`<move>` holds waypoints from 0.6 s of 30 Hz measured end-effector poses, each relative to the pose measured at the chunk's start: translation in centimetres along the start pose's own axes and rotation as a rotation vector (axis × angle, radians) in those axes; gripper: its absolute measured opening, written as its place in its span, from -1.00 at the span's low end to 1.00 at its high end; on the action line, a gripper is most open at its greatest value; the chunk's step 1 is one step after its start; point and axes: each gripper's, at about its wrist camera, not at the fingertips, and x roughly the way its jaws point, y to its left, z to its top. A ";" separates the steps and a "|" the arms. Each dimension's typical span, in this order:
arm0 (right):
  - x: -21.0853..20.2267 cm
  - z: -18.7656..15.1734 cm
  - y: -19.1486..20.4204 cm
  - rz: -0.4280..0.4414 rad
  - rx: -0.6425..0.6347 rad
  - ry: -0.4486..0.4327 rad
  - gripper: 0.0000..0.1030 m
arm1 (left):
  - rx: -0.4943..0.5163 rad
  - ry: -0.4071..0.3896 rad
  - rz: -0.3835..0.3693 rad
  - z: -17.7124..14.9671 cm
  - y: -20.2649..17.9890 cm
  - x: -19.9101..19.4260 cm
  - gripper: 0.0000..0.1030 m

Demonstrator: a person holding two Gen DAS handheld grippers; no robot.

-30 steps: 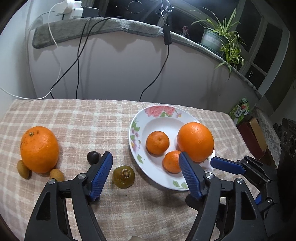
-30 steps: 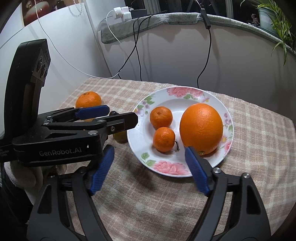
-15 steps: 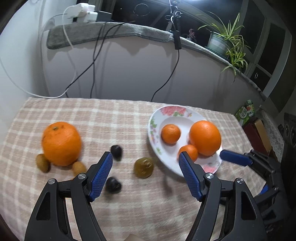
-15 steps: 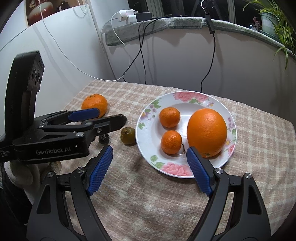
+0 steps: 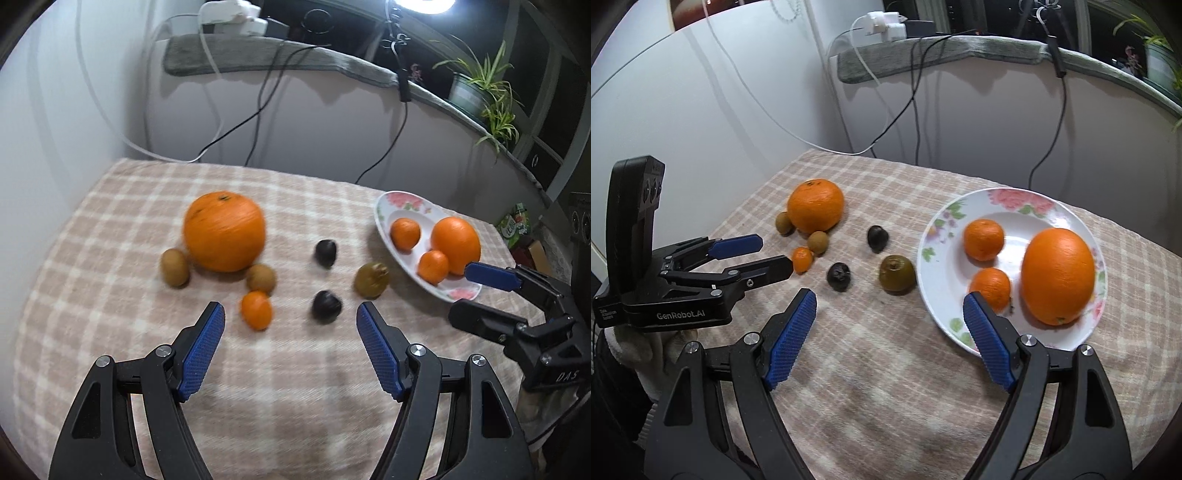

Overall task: Organize fruits
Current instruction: 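Move the right gripper to a dark plum and close on it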

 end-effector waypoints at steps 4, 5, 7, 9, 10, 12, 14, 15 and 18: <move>0.7 0.2 1.1 0.017 -0.025 0.005 0.64 | -0.022 0.002 -0.001 -0.5 1.1 -0.2 0.35; 0.9 0.3 1.4 0.024 -0.034 0.006 0.64 | -0.026 0.004 -0.004 -0.6 1.3 -0.1 0.28; 1.2 0.3 1.8 0.036 -0.042 0.008 0.64 | -0.034 0.006 -0.008 -0.7 1.6 -0.1 0.19; 1.6 0.4 2.2 0.055 -0.045 0.016 0.63 | -0.042 0.010 -0.017 -0.8 1.9 0.1 0.13; 1.8 0.4 2.4 0.062 -0.045 0.018 0.63 | -0.046 0.012 -0.021 -0.8 2.0 0.3 0.11; 2.3 0.5 2.6 0.072 -0.046 0.024 0.48 | -0.052 0.021 -0.031 -0.9 2.2 0.6 0.01; 2.7 0.5 2.8 0.087 -0.045 0.036 0.32 | -0.055 0.031 -0.037 -0.9 2.2 1.0 -0.06; 3.0 0.5 2.9 0.094 -0.045 0.042 0.27 | -0.056 0.035 -0.038 -0.9 2.2 1.2 -0.08; 3.8 0.6 3.2 0.105 -0.050 0.058 0.13 | -0.061 0.043 -0.039 -0.9 2.3 1.6 -0.18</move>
